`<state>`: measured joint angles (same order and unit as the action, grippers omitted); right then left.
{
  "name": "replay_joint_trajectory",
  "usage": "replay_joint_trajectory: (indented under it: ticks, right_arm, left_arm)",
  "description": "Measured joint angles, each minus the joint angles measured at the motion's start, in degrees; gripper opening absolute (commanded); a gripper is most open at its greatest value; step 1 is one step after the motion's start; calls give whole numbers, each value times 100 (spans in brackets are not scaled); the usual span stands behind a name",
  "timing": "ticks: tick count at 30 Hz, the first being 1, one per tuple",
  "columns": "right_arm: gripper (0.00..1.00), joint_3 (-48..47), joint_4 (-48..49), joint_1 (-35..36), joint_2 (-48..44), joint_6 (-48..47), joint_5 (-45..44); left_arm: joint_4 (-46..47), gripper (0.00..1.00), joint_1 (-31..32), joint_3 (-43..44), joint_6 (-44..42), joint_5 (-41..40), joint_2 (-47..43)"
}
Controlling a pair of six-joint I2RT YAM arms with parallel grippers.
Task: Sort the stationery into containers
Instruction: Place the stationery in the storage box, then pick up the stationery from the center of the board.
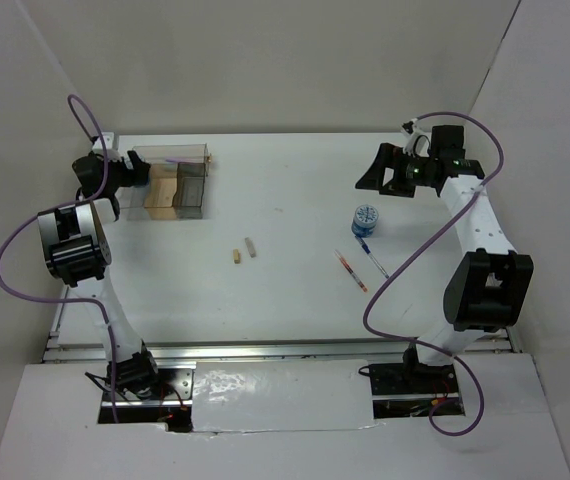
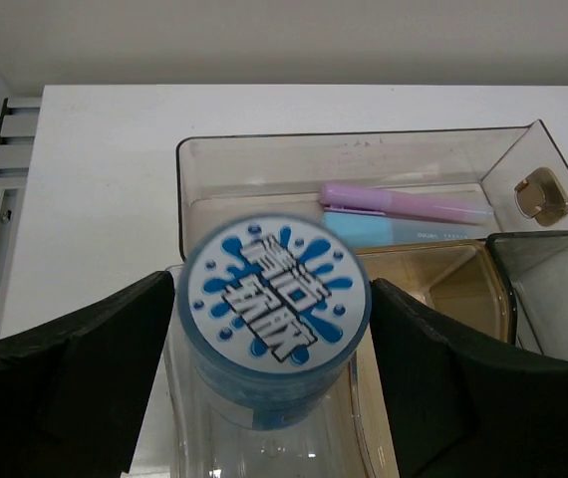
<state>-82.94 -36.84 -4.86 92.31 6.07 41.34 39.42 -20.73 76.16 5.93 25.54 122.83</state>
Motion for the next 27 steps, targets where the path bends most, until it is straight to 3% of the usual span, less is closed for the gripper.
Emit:
replay_joint_trajectory:
  ticks: [2,12,15,21,24,27]
  right_arm:
    - [100,0,0,15,0,0,-2]
    - [100,7,2,9,-59,-66,-236]
    - [100,74,37,-55,-199,-63,-525]
    - [100,133,122,-157,-295,-289,-1469]
    - [100,256,186,70,-267,-577,-2009]
    - [100,293,269,479,-63,-872,-2529]
  left_arm:
    - [144,99,0,-48,4,0,-20]
    - [199,99,-66,11,72,-87,-717]
    - [-575,99,-138,675,31,-129,-1001]
    - [-3193,99,-146,2463,-562,48,-1851]
    - [-3980,99,-136,2350,-758,461,-2649]
    - [-4159,99,-122,1311,-767,796,-3696]
